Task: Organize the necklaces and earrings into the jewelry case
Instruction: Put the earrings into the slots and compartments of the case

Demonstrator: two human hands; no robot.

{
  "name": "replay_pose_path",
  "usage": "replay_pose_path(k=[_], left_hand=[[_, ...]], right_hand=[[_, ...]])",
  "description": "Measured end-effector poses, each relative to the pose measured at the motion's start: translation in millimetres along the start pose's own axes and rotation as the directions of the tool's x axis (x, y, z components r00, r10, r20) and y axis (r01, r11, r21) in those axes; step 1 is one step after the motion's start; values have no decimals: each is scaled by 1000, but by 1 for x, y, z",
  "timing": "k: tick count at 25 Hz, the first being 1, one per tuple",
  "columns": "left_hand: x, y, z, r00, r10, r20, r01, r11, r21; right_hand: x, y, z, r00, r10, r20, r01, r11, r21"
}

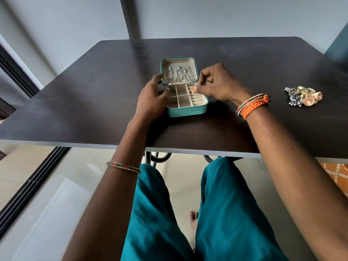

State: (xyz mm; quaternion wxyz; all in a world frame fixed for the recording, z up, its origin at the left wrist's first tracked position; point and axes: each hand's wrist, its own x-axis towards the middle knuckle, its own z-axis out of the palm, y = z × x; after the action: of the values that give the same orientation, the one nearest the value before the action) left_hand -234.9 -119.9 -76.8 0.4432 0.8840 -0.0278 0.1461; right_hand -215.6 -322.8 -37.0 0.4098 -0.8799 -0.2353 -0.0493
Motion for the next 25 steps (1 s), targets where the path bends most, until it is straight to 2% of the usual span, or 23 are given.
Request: replay_pose_path(k=[3,6,9,12,14,17,19,21,23,25], left_hand=[[-4,9,-3,995,62,-83,-58,997,45],[-13,29,-4,972,184,-148,-170,980,103],[-18,61,6,896,436,-82,-389,862,325],[-23,100,31,814,581,8,-539,751,381],[-27,120,58,814,577,68,-567,763,310],[-26,133,104,839,483,252,-524,842,128],[-18,140,132,842,399,363,-425,905,-9],[-12,149,153,873,301,384,-273,953,-128],[-5,150,168,904,217,369,-182,975,-128],[-3,150,177,895,228,383,-255,967,21]], right_hand=[[-2,0,2,1000,-13,-1,13,1000,17],[-6,2,0,995,7,-98,-1,998,65],[-17,2,-14,973,50,-225,-26,994,108],[-41,8,-42,950,60,-308,-27,994,110],[-61,23,-64,922,80,-379,-61,996,63],[-88,55,-97,820,156,-551,-150,987,57],[-104,75,-120,767,216,-604,-181,976,120],[-116,92,-138,751,271,-602,-237,962,137],[-126,102,-146,766,316,-559,-289,947,139],[-130,108,-147,782,332,-528,-326,939,108]])
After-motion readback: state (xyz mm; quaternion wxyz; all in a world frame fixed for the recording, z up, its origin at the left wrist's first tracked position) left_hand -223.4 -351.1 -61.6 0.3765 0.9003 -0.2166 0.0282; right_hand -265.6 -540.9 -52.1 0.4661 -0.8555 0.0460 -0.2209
